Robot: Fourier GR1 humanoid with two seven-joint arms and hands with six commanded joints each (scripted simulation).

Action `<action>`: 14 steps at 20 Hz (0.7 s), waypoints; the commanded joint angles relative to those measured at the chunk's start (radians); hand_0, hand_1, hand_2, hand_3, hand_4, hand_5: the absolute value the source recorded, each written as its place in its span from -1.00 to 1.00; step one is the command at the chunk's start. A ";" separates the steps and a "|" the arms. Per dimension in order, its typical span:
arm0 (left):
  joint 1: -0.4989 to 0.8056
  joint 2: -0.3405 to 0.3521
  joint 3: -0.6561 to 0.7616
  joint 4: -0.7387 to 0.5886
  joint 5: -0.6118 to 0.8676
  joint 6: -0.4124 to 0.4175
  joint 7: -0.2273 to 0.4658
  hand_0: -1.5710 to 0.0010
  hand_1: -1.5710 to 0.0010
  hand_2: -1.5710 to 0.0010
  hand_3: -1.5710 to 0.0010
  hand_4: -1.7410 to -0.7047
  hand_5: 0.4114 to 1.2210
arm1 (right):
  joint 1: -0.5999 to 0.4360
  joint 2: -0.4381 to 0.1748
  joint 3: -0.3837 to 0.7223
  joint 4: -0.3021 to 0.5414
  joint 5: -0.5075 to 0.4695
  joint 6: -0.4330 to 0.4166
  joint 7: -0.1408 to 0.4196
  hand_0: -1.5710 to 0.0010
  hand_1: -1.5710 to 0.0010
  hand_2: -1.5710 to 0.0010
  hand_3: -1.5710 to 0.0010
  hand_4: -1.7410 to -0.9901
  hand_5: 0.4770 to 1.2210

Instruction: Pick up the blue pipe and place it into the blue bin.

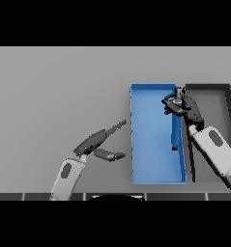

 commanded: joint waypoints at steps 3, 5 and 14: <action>0.010 0.007 0.002 -0.004 -0.001 0.000 -0.005 1.00 1.00 1.00 1.00 0.67 -0.96 | -0.085 -0.075 0.168 0.046 -0.099 0.012 0.001 0.24 0.30 0.30 0.59 0.08 1.00; -0.001 -0.004 0.004 0.006 0.000 0.006 0.002 1.00 1.00 1.00 1.00 0.66 -0.96 | -0.150 -0.118 0.277 0.058 -0.132 0.055 -0.004 0.51 0.55 0.55 0.74 0.39 0.77; 0.011 -0.002 0.000 -0.014 0.003 0.006 0.007 1.00 1.00 1.00 1.00 0.65 -0.96 | -0.240 -0.171 0.452 0.072 -0.126 0.135 0.001 0.93 0.94 0.94 0.96 0.84 -0.17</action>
